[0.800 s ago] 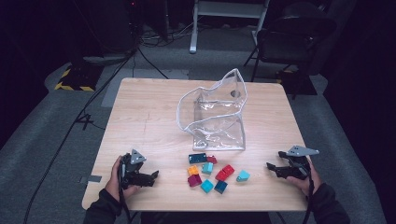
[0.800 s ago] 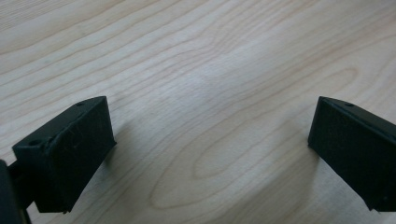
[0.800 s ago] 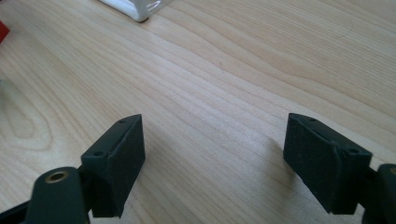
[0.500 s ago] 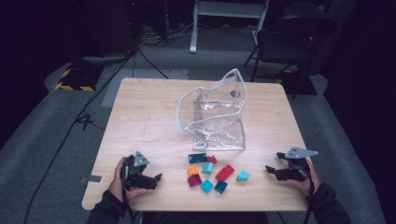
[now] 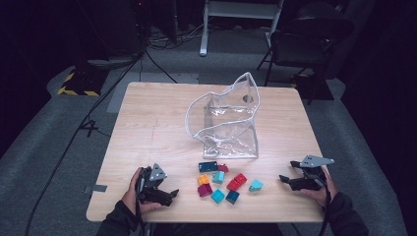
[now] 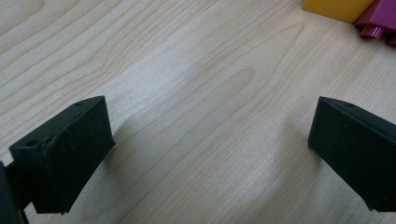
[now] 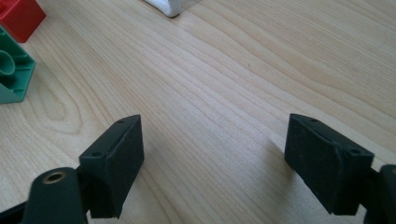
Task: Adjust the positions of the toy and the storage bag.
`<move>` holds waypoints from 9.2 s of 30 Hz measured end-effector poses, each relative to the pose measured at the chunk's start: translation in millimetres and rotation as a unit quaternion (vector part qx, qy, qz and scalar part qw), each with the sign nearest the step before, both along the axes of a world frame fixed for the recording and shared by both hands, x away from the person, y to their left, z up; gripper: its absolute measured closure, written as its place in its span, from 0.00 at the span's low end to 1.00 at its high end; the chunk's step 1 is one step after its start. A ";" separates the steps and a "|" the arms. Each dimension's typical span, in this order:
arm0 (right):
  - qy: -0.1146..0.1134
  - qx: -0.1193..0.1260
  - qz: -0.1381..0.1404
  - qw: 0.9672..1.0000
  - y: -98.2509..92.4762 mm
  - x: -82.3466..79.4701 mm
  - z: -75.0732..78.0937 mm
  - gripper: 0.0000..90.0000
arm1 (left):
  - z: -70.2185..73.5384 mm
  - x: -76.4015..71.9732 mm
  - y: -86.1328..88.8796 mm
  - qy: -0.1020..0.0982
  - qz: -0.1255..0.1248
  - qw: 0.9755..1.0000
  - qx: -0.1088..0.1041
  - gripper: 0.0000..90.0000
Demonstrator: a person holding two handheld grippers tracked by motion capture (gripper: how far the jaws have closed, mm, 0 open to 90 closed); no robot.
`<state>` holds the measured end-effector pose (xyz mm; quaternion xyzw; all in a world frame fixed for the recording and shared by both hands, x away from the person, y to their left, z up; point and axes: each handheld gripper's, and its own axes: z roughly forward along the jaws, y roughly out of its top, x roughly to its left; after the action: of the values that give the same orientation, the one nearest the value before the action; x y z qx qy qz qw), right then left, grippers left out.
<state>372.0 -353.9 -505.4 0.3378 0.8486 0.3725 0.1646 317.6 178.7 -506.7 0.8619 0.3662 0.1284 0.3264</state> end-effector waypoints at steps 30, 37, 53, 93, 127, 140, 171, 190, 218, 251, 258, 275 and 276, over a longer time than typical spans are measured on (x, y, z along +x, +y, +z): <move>-0.015 0.021 0.121 0.992 60.9 -27.3 8.0 0.29 | 0.2 -8.1 -47.4 0.000 -0.055 0.998 0.001 0.00; -0.014 0.031 0.139 0.990 62.4 -40.7 15.2 0.29 | 0.3 -8.9 -60.2 0.001 -0.069 0.998 0.002 0.00; -0.019 0.004 0.140 0.990 96.1 -46.6 2.3 0.37 | 0.4 -3.2 -87.4 0.001 -0.084 0.996 0.001 0.00; -0.042 -0.001 0.071 0.997 83.9 -15.7 0.1 0.66 | 3.0 20.3 -76.6 0.006 -0.042 0.999 0.013 0.01; -0.133 0.082 -0.004 0.988 57.7 5.6 89.4 0.66 | 0.1 0.5 4.5 0.000 0.040 0.999 -0.001 0.00; -0.172 0.080 0.006 0.982 71.7 18.6 141.3 0.66 | 0.1 -0.2 4.7 0.000 0.051 0.999 -0.001 0.01; -0.226 0.090 0.016 0.970 115.2 29.9 204.7 0.66 | 0.3 1.4 5.3 -0.001 0.052 0.999 0.001 0.01; -0.216 0.089 0.019 0.972 147.1 43.7 205.5 0.66 | 0.2 1.7 5.4 -0.002 0.051 0.999 0.001 0.00; -0.189 0.068 -0.003 0.980 167.8 62.4 191.2 0.57 | 0.0 1.9 5.4 0.000 0.050 0.999 -0.001 0.00; -0.219 0.065 0.017 0.973 135.0 7.7 186.1 0.47 | 0.0 2.1 5.6 0.000 0.049 0.999 -0.001 0.00; -0.205 0.066 0.034 0.976 127.7 -6.5 170.6 0.46 | 0.0 2.2 5.6 -0.001 0.049 0.999 -0.001 0.00; -0.147 0.039 0.085 0.985 116.8 -30.2 111.7 0.42 | 0.1 2.2 5.7 0.000 0.048 0.999 -0.001 0.00; -0.141 0.037 0.089 0.985 117.4 -31.5 107.0 0.42 | 0.1 2.2 5.7 -0.001 0.048 0.999 0.000 0.00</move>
<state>340.5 -236.6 -398.4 0.2109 0.8292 0.4604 0.2366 319.8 184.4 -506.6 0.8431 0.4072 0.1446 0.3202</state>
